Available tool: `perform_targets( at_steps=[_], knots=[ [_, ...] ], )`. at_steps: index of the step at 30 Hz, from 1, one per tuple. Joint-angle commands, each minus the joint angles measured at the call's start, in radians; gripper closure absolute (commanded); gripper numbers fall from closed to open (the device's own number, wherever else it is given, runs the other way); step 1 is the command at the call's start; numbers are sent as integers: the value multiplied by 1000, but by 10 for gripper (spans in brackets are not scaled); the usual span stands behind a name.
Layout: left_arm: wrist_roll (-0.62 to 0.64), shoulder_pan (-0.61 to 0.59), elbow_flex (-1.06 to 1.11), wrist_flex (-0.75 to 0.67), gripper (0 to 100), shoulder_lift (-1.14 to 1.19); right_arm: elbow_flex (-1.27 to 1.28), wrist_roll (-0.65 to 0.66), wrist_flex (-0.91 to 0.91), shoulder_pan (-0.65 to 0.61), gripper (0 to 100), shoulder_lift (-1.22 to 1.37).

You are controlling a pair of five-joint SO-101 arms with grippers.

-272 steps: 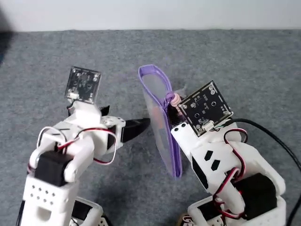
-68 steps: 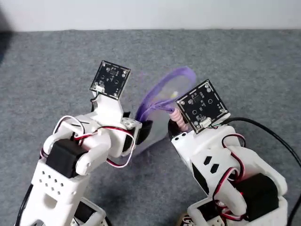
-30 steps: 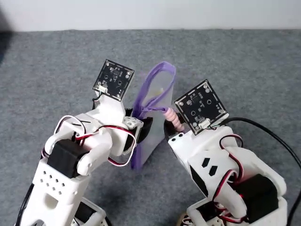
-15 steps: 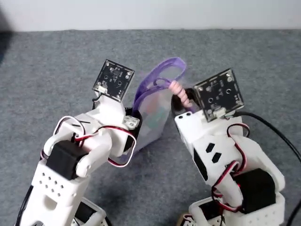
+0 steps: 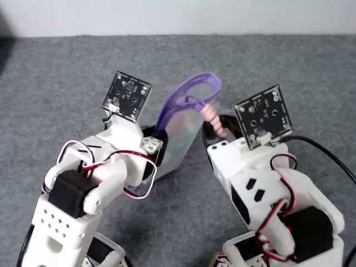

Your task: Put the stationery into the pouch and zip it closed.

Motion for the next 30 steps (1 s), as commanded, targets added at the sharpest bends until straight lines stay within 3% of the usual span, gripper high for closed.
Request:
perform_targets(
  at_steps=[1,17,30],
  knots=[
    [3,-11,-18,-20,820,-46,-64,-12,31,-27,991,-12],
    [2,-2,36,-31,815,-95,-146,23,91,-79,991,-5],
    [-3,0,139,-192,816,-94,-143,23,94,-79,991,-2]
  ],
)
